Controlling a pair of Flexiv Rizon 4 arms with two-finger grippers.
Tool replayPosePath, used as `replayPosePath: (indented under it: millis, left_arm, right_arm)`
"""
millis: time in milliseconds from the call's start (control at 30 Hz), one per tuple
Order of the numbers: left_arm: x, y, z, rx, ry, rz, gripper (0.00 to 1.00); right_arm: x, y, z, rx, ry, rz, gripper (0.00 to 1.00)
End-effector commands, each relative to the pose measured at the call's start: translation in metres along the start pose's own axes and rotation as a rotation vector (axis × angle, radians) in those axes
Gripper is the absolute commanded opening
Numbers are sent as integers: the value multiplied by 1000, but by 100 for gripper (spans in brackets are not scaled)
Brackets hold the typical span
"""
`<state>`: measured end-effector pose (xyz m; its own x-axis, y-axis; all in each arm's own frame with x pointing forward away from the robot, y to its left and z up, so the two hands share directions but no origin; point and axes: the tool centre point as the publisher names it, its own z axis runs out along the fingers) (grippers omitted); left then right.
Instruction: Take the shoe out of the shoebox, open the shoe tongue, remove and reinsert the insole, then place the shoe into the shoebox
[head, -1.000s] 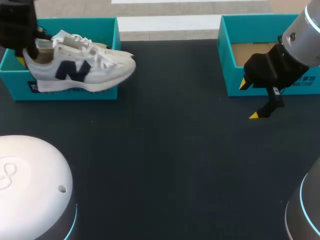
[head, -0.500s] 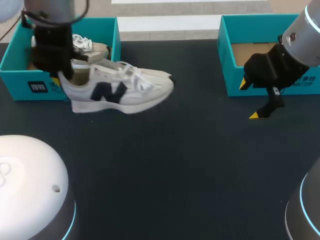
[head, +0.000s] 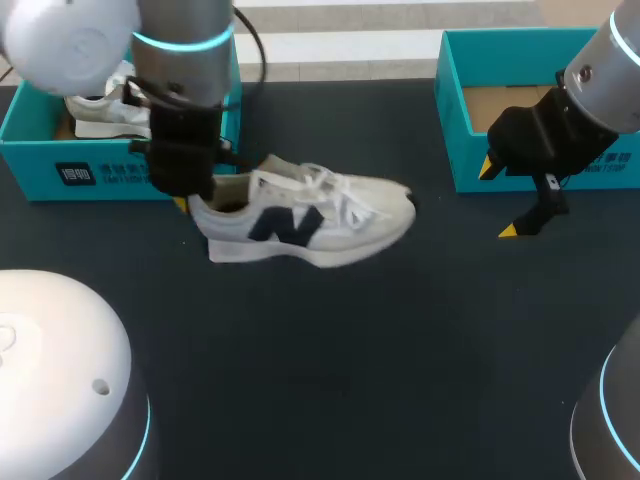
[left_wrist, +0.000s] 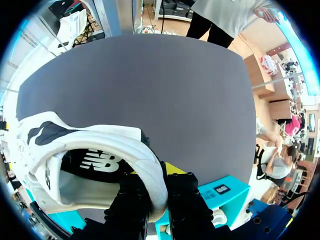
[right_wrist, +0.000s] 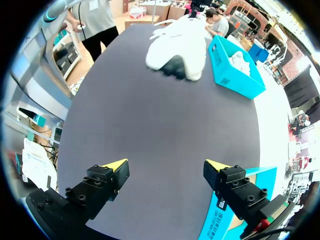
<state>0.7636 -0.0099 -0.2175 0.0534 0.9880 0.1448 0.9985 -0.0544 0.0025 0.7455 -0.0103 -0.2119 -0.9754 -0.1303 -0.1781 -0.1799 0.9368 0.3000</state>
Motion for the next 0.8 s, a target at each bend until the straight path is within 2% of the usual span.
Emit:
replayPosePath:
  millis: [33, 467, 633, 800]
  left_arm:
    - [-24, -3, 16, -6, 29, 2, 0]
    - [-55, -9, 77, -31, 49, -1, 0]
    - [-58, -13, 97, -41, 66, -10, 0]
    - [-54, -17, 108, -43, 94, -69, 0]
  right_arm:
    - [-1, 1, 1, 3, 1, 0, 100]
    - [-1, 1, 1, 3, 1, 0, 100]
    - [-1, 1, 1, 3, 1, 0, 100]
    - [-1, 1, 1, 3, 1, 0, 100]
